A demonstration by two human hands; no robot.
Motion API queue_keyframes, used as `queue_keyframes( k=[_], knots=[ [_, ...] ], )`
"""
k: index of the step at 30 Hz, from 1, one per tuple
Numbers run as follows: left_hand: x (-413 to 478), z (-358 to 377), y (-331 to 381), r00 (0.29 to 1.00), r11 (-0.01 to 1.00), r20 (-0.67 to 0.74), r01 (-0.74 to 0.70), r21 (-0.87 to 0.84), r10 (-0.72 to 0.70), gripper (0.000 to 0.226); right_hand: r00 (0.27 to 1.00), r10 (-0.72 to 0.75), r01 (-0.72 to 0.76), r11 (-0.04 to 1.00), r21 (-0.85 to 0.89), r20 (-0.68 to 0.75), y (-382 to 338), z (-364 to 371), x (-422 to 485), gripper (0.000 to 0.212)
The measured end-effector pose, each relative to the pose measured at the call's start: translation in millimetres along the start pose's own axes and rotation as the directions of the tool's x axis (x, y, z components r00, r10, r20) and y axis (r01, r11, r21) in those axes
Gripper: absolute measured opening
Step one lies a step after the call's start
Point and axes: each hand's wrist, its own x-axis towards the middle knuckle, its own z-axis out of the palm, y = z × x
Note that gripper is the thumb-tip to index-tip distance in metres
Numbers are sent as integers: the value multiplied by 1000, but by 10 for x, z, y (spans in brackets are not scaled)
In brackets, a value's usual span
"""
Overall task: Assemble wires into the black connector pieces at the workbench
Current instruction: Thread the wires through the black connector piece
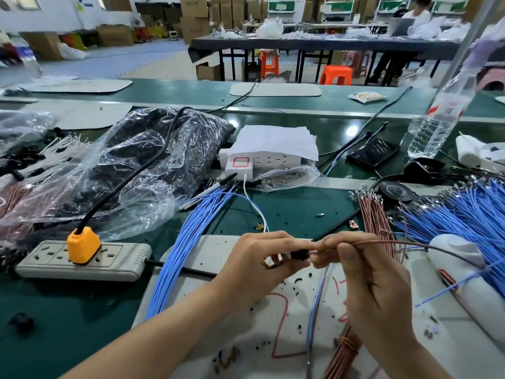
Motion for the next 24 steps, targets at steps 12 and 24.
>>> queue_keyframes(
  k=[12,24],
  knots=[
    [4,-11,17,1000,985,-7,-25,170,26,22,998,-39,45,992,-119,51,29,23,25,19],
    [36,-33,98,995,991,13,101,-87,-100,28,927,332,-354,929,113,173,163,40,-30,43]
  ],
)
